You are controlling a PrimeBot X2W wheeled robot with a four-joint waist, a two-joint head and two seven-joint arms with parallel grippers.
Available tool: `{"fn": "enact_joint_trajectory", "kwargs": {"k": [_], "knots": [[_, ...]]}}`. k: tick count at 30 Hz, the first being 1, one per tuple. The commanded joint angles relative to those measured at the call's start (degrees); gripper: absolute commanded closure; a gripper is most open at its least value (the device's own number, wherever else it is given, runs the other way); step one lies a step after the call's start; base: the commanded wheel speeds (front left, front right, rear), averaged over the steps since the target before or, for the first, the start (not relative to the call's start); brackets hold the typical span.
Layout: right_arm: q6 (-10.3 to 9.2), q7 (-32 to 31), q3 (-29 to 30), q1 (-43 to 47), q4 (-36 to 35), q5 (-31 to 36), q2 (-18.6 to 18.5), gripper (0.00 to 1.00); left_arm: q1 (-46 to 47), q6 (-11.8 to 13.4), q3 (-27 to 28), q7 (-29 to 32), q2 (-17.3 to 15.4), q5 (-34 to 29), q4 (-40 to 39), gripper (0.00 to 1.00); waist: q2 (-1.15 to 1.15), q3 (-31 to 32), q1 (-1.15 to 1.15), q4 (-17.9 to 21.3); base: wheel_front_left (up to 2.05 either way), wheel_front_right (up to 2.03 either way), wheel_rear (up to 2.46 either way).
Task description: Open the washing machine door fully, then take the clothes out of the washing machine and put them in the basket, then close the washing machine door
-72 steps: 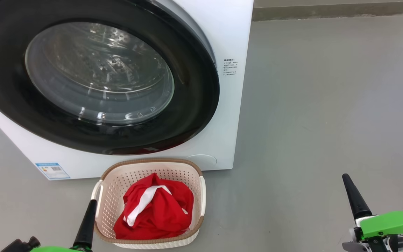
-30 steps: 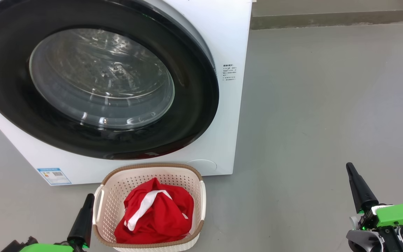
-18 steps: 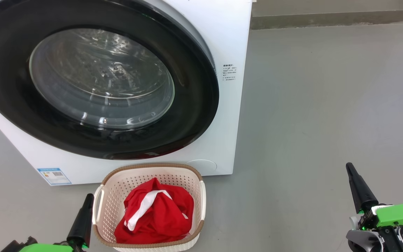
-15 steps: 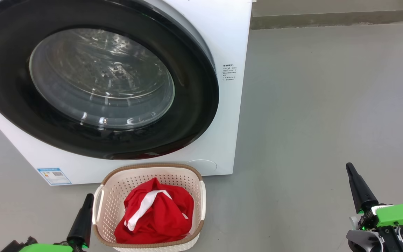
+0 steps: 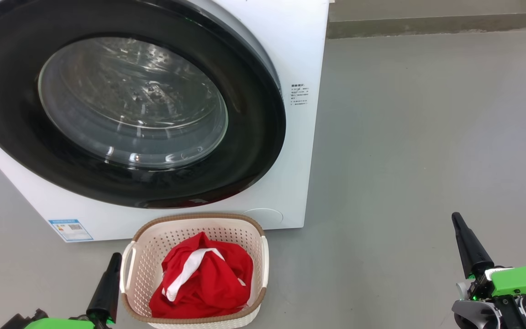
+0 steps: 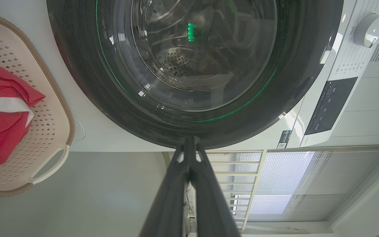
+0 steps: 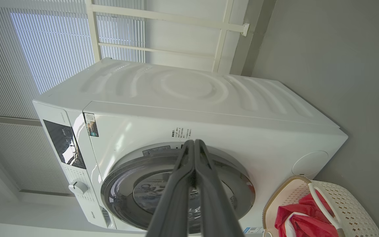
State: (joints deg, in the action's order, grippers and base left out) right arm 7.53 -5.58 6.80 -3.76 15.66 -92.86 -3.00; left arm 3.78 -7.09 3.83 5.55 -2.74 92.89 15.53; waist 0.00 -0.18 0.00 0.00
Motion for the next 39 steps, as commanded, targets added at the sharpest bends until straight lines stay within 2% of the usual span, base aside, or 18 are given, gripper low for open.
{"fn": "enact_joint_trajectory", "kwargs": {"k": [1,39], "knots": [[-0.04,-0.4,-0.9,-2.4,-1.7,0.2,-0.4,1.0,2.4,-0.4,2.1,0.4,-0.6,-0.2,-1.5,1.0,0.0,0.0,0.0,0.0,0.0,0.0,0.0],[-0.04,-0.6,-0.6,-2.4,-1.7,0.4,-0.2,1.0,2.4,-0.4,2.4,0.7,-0.4,-0.4,-1.5,1.0,0.0,0.0,0.0,0.0,0.0,0.0,0.0]]}}
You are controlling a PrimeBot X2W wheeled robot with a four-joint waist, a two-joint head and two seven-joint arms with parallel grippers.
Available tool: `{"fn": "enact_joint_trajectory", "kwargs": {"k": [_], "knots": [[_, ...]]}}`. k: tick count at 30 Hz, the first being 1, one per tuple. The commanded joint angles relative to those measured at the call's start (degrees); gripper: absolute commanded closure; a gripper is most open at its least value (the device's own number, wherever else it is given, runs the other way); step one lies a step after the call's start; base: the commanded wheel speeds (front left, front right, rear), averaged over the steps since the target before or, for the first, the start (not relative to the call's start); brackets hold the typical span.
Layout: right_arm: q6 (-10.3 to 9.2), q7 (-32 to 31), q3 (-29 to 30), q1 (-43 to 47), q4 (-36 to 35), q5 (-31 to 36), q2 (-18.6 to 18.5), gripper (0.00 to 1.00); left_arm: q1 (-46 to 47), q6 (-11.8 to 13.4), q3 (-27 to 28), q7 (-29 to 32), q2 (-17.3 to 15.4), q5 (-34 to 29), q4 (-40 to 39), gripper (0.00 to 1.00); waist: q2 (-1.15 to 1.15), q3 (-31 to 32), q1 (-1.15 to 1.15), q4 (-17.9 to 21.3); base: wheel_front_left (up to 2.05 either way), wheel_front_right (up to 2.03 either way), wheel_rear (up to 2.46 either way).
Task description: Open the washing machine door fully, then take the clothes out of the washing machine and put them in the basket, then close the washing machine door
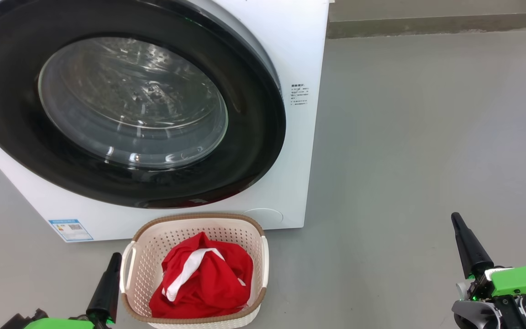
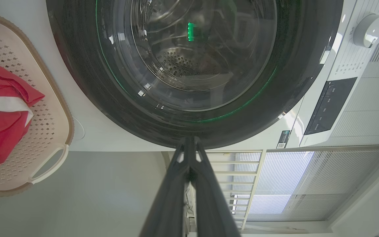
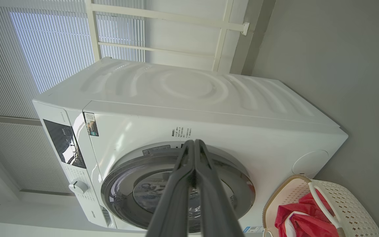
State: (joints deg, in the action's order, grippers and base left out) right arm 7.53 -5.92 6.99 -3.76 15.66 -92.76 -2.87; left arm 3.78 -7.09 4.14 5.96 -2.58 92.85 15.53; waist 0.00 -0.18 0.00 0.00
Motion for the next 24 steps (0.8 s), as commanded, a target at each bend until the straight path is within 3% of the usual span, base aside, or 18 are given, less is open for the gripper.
{"fn": "enact_joint_trajectory", "kwargs": {"k": [1,24], "knots": [[-0.04,-0.3,-0.8,-2.4,-1.7,0.3,-0.3,1.0,2.4,-0.4,2.1,0.3,-0.6,-0.4,-1.5,1.0,0.0,0.0,0.0,0.0,0.0,0.0,0.0],[-0.04,-0.4,-0.7,-2.4,-1.6,0.4,-0.2,1.0,2.4,-0.4,2.2,0.4,-0.5,-0.5,-1.5,1.0,0.0,0.0,0.0,0.0,0.0,0.0,0.0]]}}
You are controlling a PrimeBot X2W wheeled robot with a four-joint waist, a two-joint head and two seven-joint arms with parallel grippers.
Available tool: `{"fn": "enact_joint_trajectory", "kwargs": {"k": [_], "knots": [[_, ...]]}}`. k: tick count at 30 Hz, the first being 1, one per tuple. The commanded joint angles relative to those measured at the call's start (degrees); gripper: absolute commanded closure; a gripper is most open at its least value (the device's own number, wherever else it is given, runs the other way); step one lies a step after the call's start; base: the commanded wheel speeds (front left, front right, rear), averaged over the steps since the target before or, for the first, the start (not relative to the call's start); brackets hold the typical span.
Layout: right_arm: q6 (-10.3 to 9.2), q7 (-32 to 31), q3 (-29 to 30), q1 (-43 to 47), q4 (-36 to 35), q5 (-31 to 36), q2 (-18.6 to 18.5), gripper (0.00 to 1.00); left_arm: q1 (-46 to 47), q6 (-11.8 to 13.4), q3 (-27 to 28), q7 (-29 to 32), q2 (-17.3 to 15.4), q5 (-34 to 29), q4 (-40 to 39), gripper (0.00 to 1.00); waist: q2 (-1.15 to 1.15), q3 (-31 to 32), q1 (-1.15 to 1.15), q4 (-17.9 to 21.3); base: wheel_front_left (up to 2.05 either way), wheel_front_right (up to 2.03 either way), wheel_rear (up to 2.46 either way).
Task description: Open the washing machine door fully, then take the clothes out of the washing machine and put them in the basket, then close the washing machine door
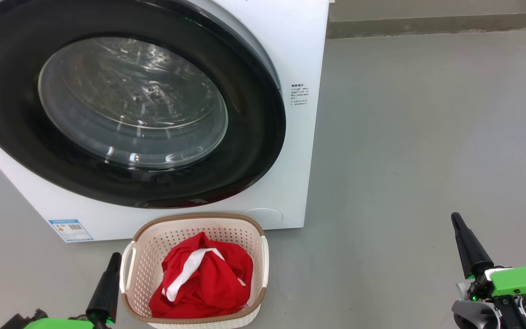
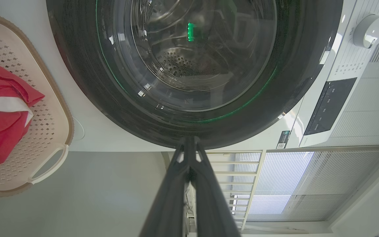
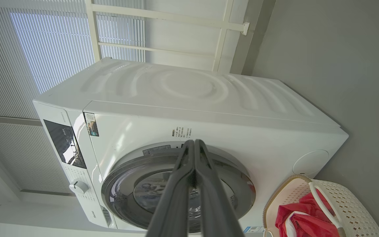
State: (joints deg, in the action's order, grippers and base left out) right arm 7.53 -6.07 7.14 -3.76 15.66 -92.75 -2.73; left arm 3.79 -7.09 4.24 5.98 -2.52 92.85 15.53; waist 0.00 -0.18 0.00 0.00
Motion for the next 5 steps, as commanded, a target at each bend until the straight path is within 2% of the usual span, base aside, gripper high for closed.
{"fn": "enact_joint_trajectory", "kwargs": {"k": [1,5], "knots": [[-0.04,-0.2,-0.8,-2.4,-1.6,0.4,-0.3,1.0,2.4,-0.4,2.1,0.3,-0.5,-0.5,-1.5,1.0,0.0,0.0,0.0,0.0,0.0,0.0,0.0],[-0.04,-0.3,-0.8,-2.4,-1.6,0.4,-0.3,1.0,2.4,-0.4,2.1,0.3,-0.5,-0.5,-1.5,1.0,0.0,0.0,0.0,0.0,0.0,0.0,0.0]]}}
